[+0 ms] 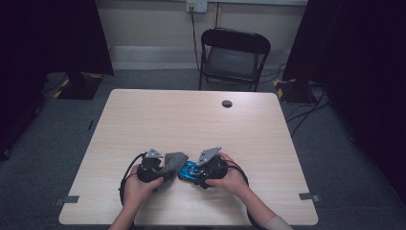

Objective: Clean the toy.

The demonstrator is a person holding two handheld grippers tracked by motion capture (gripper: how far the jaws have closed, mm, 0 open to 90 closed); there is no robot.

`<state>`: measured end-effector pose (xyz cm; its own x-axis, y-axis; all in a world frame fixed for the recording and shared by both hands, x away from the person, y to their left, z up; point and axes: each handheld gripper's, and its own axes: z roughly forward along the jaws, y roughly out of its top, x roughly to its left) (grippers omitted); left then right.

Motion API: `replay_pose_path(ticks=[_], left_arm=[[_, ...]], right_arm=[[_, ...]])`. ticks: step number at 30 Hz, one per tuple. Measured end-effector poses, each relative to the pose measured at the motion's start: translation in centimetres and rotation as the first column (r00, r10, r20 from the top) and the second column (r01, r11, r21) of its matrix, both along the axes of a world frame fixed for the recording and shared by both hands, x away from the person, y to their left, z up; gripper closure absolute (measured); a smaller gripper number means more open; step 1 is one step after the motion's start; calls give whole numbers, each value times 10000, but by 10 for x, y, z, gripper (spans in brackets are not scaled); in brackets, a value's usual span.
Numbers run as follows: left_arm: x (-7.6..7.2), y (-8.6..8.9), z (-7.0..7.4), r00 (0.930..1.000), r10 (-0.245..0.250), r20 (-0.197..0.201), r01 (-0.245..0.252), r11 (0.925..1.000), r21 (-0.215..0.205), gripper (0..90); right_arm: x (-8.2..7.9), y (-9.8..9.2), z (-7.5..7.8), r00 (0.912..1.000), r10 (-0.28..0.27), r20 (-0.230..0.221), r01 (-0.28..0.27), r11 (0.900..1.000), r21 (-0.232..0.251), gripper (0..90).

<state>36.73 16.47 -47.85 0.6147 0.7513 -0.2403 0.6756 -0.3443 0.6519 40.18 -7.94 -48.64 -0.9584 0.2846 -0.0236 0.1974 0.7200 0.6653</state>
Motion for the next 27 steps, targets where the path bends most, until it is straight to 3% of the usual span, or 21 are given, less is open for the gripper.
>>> replay_pose_path(ticks=[12,18,22,27], left_arm=[[-19,3,5,9952,-833,-506,847,9961,257,678],[-21,14,8,9990,-307,-312,316,9991,297,677],[-22,13,7,9979,-474,-443,483,9986,201,677],[-24,9,7,9984,-473,-302,483,9982,350,677]], right_arm=[[-6,-1,0,9981,-612,-54,612,9981,-21,264],[-9,-1,0,9960,-887,-52,887,9961,-14,265],[-12,1,1,9913,-1307,-164,1306,9914,-90,266],[-17,1,1,9847,-1731,-171,1730,9849,-91,264]])
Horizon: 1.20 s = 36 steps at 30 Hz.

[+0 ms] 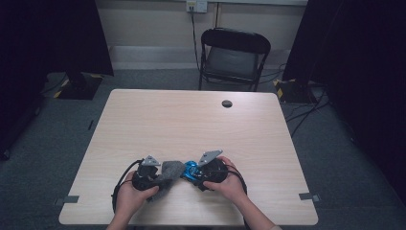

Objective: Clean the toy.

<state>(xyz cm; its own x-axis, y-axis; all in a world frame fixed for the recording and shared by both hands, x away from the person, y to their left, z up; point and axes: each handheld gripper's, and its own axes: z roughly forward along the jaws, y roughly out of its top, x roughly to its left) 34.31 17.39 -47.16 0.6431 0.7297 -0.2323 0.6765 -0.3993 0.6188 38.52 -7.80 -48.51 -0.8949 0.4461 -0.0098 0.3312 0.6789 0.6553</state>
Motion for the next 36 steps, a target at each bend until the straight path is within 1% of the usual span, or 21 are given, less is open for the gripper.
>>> replay_pose_path(ticks=[1,2,4,5,7,8,10,12,13,16,18,19,21,23,24,26,27,28,32,33,36], left_arm=[[-1,-1,0,9999,-101,-28,101,9999,47,676],[-2,-3,0,9999,-104,13,104,9999,88,677],[-3,-6,-1,9997,-238,59,237,9995,210,677],[-3,-6,-1,9997,-215,81,214,9996,208,676],[-5,-6,-1,9998,-193,37,193,9997,141,677],[-6,-6,-1,9998,-201,54,200,9997,145,677],[-7,-7,-1,9998,-178,-13,179,9998,70,676],[-8,-10,-1,9997,-245,41,245,9995,180,675],[-9,-12,-1,9996,-258,69,256,9995,192,675],[-9,-16,-2,9997,-166,151,162,9996,237,671],[-9,-20,-3,9997,-51,220,45,9996,264,667],[-9,-22,-3,9996,-81,287,71,9993,356,666],[-8,-25,-4,9994,-43,330,31,9993,365,665],[-6,-29,-5,9992,5,405,-22,9992,411,666],[-5,-31,-5,9992,51,387,-67,9992,401,666],[-3,-34,-5,9990,81,443,-100,9990,438,668],[-2,-35,-5,9988,133,465,-154,9988,457,668],[0,-36,-6,9988,157,465,-179,9987,480,670],[5,-39,-7,9978,322,572,-349,9983,469,673],[7,-41,-7,9975,383,587,-410,9981,457,674],[11,-43,-7,9967,484,649,-519,9973,526,676]], right_arm=[[0,0,-1,10000,26,71,-26,10000,43,264],[-1,-1,-1,10000,-70,3,70,9999,99,263],[-1,-2,0,9999,64,99,-64,10000,15,260],[-1,-3,0,9999,102,113,-102,9999,27,254],[-2,-6,1,9987,460,234,-460,9989,18,225],[-2,-9,4,9982,563,207,-564,9984,81,226],[-3,-17,11,9981,503,350,-516,9979,390,222],[-2,-26,18,9983,482,329,-497,9977,465,215],[-1,-30,20,9981,486,383,-499,9981,348,211],[3,-43,21,9994,327,133,-331,9990,285,219],[4,-47,18,9993,347,-101,-340,9974,628,229],[3,-48,17,9994,274,-198,-258,9968,752,229],[3,-48,16,9985,349,-410,-305,9942,1031,235],[2,-47,15,9971,514,-561,-446,9922,1166,289],[1,-45,14,9955,668,-668,-591,9921,1110,284],[-3,-40,11,9968,694,-386,-670,9959,600,271],[-5,-38,10,9977,607,-306,-591,9970,496,270],[-5,-38,9,9982,499,-345,-478,9972,574,270],[-3,-38,5,9976,51,-689,7,9964,843,266],[-4,-37,5,9980,17,-628,33,9969,783,266],[-5,-36,5,9977,-238,-637,292,9958,862,261]])
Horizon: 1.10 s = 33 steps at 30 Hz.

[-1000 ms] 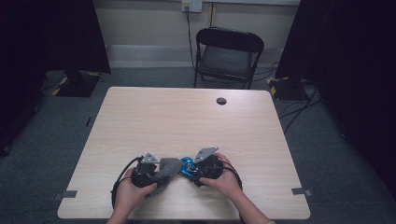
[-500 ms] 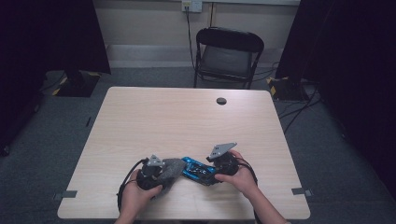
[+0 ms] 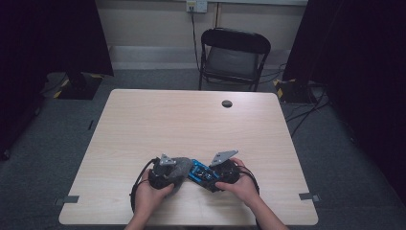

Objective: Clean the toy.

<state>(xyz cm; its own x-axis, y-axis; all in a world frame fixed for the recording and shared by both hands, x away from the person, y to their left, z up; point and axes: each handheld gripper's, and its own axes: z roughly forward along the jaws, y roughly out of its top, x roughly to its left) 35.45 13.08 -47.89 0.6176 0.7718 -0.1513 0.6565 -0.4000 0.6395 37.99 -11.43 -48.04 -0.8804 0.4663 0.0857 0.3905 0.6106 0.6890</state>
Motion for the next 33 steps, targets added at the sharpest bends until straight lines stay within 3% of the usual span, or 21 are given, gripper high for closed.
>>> replay_pose_path(ticks=[4,13,19,22,24,29,33], left_arm=[[6,-4,-1,9999,108,87,-108,9999,-8,677],[12,-10,-2,9994,149,313,-152,9998,109,677],[10,-7,-2,9991,176,386,-174,9998,-77,676],[11,-5,0,9989,240,408,-233,9996,-181,674],[12,-2,3,9983,263,514,-250,9994,-257,674],[19,1,23,9967,231,774,-171,9968,-785,675],[25,-11,39,9958,-134,910,225,9947,-1002,671]], right_arm=[[-3,2,1,9997,-205,135,206,9998,-82,252],[-6,0,5,9980,-611,-169,610,9981,-65,235],[-4,-1,10,9999,-120,-45,119,9998,-163,240],[-1,-4,17,9993,182,321,-177,9997,-156,240],[1,-6,21,9992,269,290,-267,9996,-65,240],[5,-14,28,9968,310,737,-312,9995,24,239],[10,-28,28,9973,-58,729,49,9999,126,233]])
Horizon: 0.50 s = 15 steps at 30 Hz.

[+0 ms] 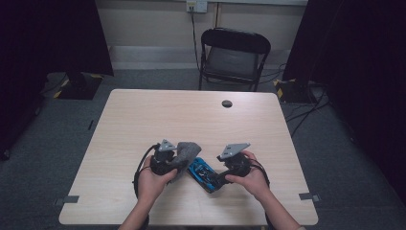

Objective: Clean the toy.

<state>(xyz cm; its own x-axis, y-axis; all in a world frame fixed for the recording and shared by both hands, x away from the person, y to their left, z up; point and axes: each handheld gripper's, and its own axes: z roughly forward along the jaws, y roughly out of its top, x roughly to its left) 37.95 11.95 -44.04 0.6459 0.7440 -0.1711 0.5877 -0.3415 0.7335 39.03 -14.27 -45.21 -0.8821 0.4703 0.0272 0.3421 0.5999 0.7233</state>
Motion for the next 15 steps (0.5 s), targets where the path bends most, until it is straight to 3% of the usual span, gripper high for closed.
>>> replay_pose_path(ticks=[4,10,15], left_arm=[[12,-22,6,9990,-443,-1,443,9990,11,669],[27,-58,7,9960,-879,-187,870,9951,-464,665],[36,-85,7,9901,-1389,-221,1381,9897,-369,664]], right_arm=[[4,-21,0,9985,-541,-68,542,9985,116,229],[2,-51,-4,9953,-971,-55,970,9952,-101,221],[-1,-68,-13,9930,-1171,-135,1169,9931,-134,219]])
